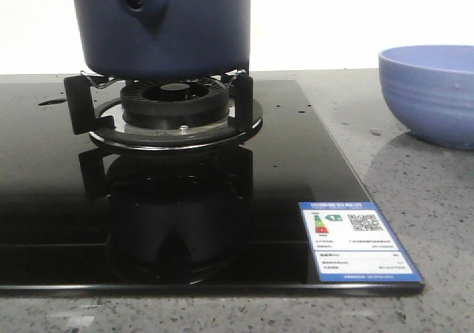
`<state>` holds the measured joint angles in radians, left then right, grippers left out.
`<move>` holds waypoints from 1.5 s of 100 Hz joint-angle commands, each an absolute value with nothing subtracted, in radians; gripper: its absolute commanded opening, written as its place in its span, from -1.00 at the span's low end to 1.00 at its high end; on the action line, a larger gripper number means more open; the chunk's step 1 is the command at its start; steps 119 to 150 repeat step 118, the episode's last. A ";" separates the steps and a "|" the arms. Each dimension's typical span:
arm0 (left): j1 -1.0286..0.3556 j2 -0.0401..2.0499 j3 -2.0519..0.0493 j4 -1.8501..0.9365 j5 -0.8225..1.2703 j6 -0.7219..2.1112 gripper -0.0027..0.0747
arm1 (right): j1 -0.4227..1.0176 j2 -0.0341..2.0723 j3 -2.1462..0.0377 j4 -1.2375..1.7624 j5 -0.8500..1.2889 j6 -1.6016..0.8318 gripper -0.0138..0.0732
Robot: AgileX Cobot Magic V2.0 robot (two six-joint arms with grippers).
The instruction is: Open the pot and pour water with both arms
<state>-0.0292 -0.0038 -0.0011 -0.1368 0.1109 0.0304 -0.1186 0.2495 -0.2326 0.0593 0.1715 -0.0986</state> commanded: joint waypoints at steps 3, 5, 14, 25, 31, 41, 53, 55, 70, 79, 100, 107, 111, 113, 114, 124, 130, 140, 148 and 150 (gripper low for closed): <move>-0.027 -0.032 0.033 -0.145 0.041 0.022 -0.98 | -0.110 0.134 -0.143 0.019 0.069 -0.063 -0.82; -0.027 -0.032 0.033 -0.145 0.041 0.022 -0.98 | -0.110 0.110 -0.128 0.012 0.075 -0.052 -0.82; -0.027 -0.032 0.033 -0.145 0.041 0.022 -0.98 | -0.110 0.028 -0.046 -0.034 0.098 0.025 -0.82; -0.027 -0.032 0.033 -0.145 0.041 0.022 -0.98 | -0.110 -0.029 0.038 -0.045 0.062 0.044 -0.82; -0.027 -0.032 0.033 -0.145 0.041 0.022 -0.98 | -0.110 -0.027 0.033 -0.047 0.097 0.045 -0.82; -0.027 -0.032 0.033 -0.145 0.041 0.022 -0.98 | -0.110 -0.027 0.035 -0.084 0.088 0.045 -0.82; -0.027 -0.032 0.033 -0.145 0.041 0.022 -0.98 | -0.110 -0.027 0.035 -0.094 0.104 0.045 -0.82; -0.027 -0.032 0.033 -0.145 0.041 0.022 -0.98 | -0.110 -0.027 0.035 -0.094 0.104 0.045 -0.82; -0.027 -0.032 0.033 -0.145 0.041 0.022 -0.98 | -0.110 -0.027 0.033 -0.094 0.098 0.045 -0.82; -0.027 -0.032 0.033 -0.145 0.041 0.022 -0.98 | -0.110 -0.027 0.033 -0.094 0.098 0.045 -0.82; -0.027 -0.032 0.033 -0.145 0.041 0.022 -0.98 | -0.110 -0.027 0.033 -0.094 0.098 0.045 -0.82; -0.027 -0.032 0.033 -0.145 0.041 0.022 -0.98 | -0.110 -0.027 0.033 -0.094 0.098 0.045 -0.82; -0.027 -0.032 0.033 -0.145 0.041 0.022 -0.98 | -0.110 -0.027 0.033 -0.094 0.098 0.045 -0.82; -0.027 -0.032 0.033 -0.145 0.041 0.022 -0.98 | -0.110 -0.027 0.033 -0.094 0.098 0.045 -0.82; -0.027 -0.032 0.033 -0.145 0.041 0.022 -0.98 | -0.110 -0.027 0.033 -0.094 0.098 0.045 -0.82; -0.027 -0.032 0.033 -0.145 0.041 0.022 -0.98 | -0.110 -0.027 0.033 -0.094 0.098 0.045 -0.82; -0.027 -0.032 0.033 -0.145 0.041 0.022 -0.98 | -0.110 -0.027 0.033 -0.094 0.098 0.045 -0.82; -0.027 -0.032 0.033 -0.145 0.041 0.022 -0.98 | -0.110 -0.027 0.033 -0.094 0.098 0.045 -0.82; -0.027 -0.032 0.033 -0.145 0.041 0.022 -0.98 | -0.110 -0.027 0.033 -0.094 0.098 0.045 -0.82; -0.027 -0.032 0.033 -0.145 0.041 0.022 -0.98 | -0.110 -0.027 0.033 -0.094 0.098 0.045 -0.82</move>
